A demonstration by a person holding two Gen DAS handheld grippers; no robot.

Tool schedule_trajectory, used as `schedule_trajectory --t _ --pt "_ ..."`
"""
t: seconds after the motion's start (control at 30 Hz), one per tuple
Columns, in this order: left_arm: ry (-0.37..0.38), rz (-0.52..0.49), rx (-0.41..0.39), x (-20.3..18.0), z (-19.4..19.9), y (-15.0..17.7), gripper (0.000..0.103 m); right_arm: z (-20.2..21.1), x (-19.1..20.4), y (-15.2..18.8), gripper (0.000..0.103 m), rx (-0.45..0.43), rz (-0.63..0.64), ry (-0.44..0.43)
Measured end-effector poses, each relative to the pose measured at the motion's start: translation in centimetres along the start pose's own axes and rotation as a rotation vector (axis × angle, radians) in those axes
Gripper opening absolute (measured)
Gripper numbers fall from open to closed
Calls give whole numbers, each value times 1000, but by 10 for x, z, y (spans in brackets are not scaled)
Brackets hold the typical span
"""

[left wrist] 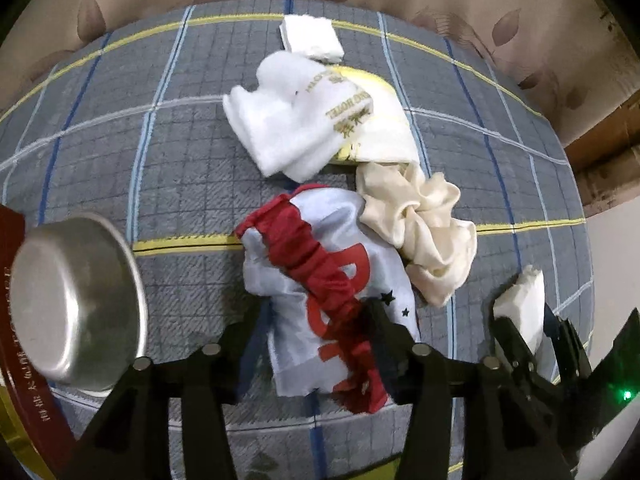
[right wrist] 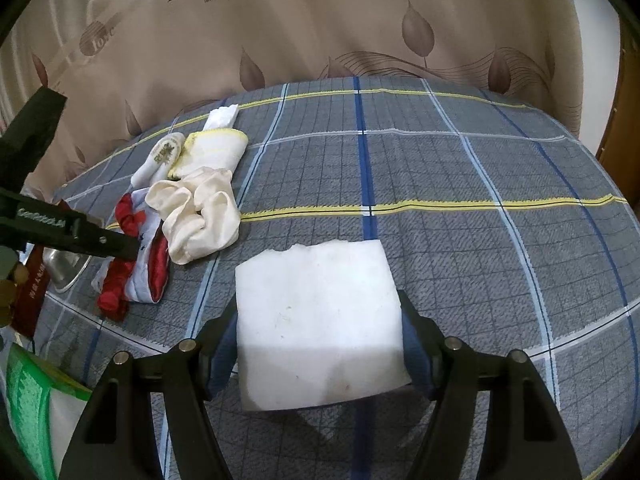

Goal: Organize soft objects
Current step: 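Grasp the red-and-white printed cloth with the left gripper while the right gripper holds the foam block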

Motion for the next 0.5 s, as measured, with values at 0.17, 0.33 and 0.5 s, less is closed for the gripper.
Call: schedule_trajectory --t 0.17,0.33,0.5 --pt "14 -32 -16 -3 0 2 49 0 -1 0 69 0 -5 -7" --pt "56 -39 -6 -1 6 4 26 0 0 0 69 0 -5 -8" --pt "56 -68 -26 3 19 9 15 0 0 0 69 0 -5 -8"
Point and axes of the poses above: each gripper's, at about its wrist camera, not at the fingertips, and z roughly against the way its jaws point, x to its left, y to its underside, the point moved 4 cm from there along -z, roughly the way its jaws point, and after that the axes turned 5 degrees about z, right-handed, at the moved point
